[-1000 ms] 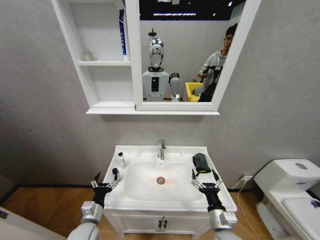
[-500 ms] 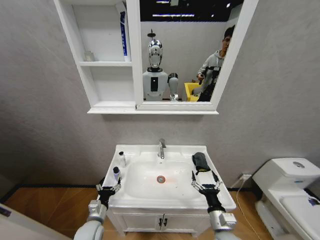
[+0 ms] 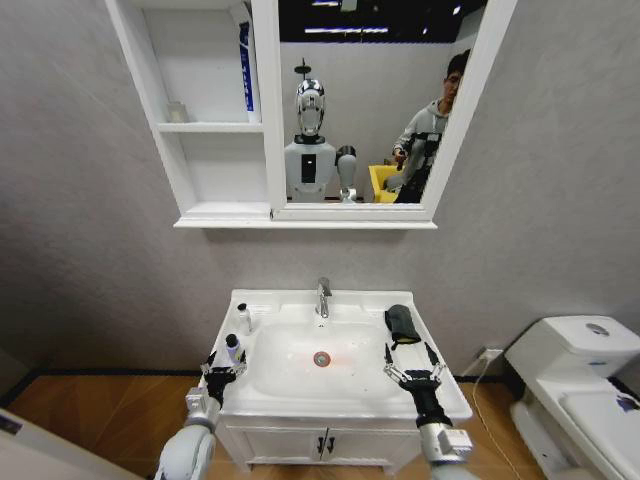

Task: Move facial cleanser and shampoo from washbasin to cabinet, then wipe washbasin with towel.

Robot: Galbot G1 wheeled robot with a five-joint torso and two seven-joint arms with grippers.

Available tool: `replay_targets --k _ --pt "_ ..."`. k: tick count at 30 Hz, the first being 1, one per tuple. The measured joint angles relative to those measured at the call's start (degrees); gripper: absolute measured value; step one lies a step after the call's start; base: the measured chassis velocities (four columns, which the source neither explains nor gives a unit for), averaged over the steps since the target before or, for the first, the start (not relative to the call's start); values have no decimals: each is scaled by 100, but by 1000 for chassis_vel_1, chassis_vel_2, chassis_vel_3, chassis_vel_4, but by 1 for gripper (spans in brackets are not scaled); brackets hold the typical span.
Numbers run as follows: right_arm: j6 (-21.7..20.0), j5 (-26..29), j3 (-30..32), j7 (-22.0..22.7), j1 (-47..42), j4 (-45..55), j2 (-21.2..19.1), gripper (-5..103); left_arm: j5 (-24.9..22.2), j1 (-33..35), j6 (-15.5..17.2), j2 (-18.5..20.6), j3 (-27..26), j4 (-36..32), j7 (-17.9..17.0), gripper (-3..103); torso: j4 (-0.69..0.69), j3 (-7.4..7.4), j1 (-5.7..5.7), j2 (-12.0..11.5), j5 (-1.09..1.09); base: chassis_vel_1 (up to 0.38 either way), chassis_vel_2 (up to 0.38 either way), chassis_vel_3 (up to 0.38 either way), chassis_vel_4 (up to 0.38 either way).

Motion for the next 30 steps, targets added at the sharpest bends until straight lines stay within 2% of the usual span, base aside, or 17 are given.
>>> replay_targets --k 1,2,3,6,12,13,18,21,22,23,24,25,26,27,30 --pt "0 0 0 0 0 0 0 100 0 0 0 0 0 0 0 90 0 0 0 0 0 0 0 0 0" --pt "1 0 10 0 2 -5 -5 100 -1 -17 0 0 -3 16 18 80 0 0 0 0 0 0 0 0 0" --pt "1 0 10 0 2 -5 -5 100 -1 -17 0 0 -3 16 18 80 0 0 0 0 0 0 0 0 0" --pt "1 2 11 0 24 -38 -5 100 175 -3 -95 2 -20 56 129 63 0 0 0 0 0 0 0 0 0" --pt "8 -5 -12 0 38 -74 11 100 227 19 -144 5 -29 61 180 53 1 0 0 0 0 0 0 0 0" --pt "22 -10 -17 0 30 -84 20 100 233 20 -155 12 -45 61 188 43 0 0 1 0 0 0 0 0 0" --pt "65 -10 -18 0 -5 -114 25 100 145 27 -154 81 -83 -13 200 42 1 0 0 0 -1 0 0 0 0" --pt "78 -8 -23 0 0 -143 12 100 13 57 -122 255 -147 -248 202 42 1 0 0 0 -2 0 0 0 0" --pt "79 -6 -27 0 5 -147 7 100 -24 60 -98 355 -165 -346 200 42 2 0 0 0 -2 0 0 0 0" --pt "79 -5 -42 -1 24 -156 -5 100 -135 34 -15 681 -207 -604 185 42 2 0 0 0 -1 0 0 0 0" --pt "79 -5 -42 -1 24 -156 -5 100 -135 34 -15 681 -207 -604 185 42 2 0 0 0 -1 0 0 0 0" --pt "68 -12 -46 -2 31 -156 -10 100 -228 5 39 865 -227 -724 172 42 1 0 0 0 0 0 0 0 0" --pt "34 -30 -58 -2 40 -157 -17 100 -525 -77 187 1250 -266 -979 119 42 1 0 0 0 0 0 0 0 0" --pt "34 -30 -58 -2 40 -157 -17 100 -525 -77 187 1250 -266 -979 119 42 1 0 0 0 0 0 0 0 0" --pt "4 -50 -82 -3 38 -170 -22 100 -1268 -261 476 2021 -429 -1416 -7 42 1 0 0 0 -3 0 0 0 0"
